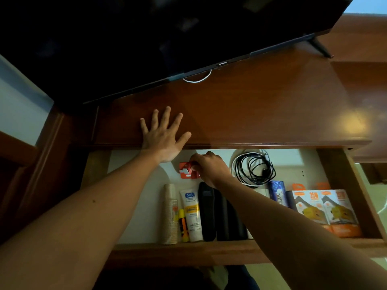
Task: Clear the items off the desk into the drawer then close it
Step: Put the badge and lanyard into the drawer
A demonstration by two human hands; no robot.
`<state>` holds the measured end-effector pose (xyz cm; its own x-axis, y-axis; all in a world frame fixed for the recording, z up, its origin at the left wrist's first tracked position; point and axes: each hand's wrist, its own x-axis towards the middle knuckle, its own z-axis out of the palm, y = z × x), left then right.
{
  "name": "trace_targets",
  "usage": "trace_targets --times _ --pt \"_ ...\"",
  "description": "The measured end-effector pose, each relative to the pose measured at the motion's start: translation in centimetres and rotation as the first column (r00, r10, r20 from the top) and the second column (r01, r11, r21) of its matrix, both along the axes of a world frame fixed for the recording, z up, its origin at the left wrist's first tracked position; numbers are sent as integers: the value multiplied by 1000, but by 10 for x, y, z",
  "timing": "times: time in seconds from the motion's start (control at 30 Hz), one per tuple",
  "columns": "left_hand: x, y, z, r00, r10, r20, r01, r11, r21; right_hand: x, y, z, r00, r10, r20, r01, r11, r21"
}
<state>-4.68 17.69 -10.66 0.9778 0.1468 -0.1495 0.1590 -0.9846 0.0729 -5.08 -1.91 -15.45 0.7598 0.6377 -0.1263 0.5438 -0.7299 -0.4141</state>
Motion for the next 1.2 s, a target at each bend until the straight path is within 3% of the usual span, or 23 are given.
trace_targets --times 0.17,0.5,0.7,0.9,1.2 --pt "-1 -2 -1 1000 -5 29 5 1000 2 7 -2 -8 967 -164 -197 158 986 -47" --pt "-1 -2 -2 998 -5 67 4 1000 19 20 14 -18 909 -220 -354 187 974 -125" --pt "0 -2 0 998 -6 64 5 1000 22 18 12 -19 930 -165 -328 136 985 -110" --pt "-1 -3 1 998 -8 62 6 1000 19 14 7 -21 983 -94 -156 65 981 -180" --pt "0 -4 -1 998 2 65 -3 1000 24 8 5 -16 974 -107 -201 69 981 -183"
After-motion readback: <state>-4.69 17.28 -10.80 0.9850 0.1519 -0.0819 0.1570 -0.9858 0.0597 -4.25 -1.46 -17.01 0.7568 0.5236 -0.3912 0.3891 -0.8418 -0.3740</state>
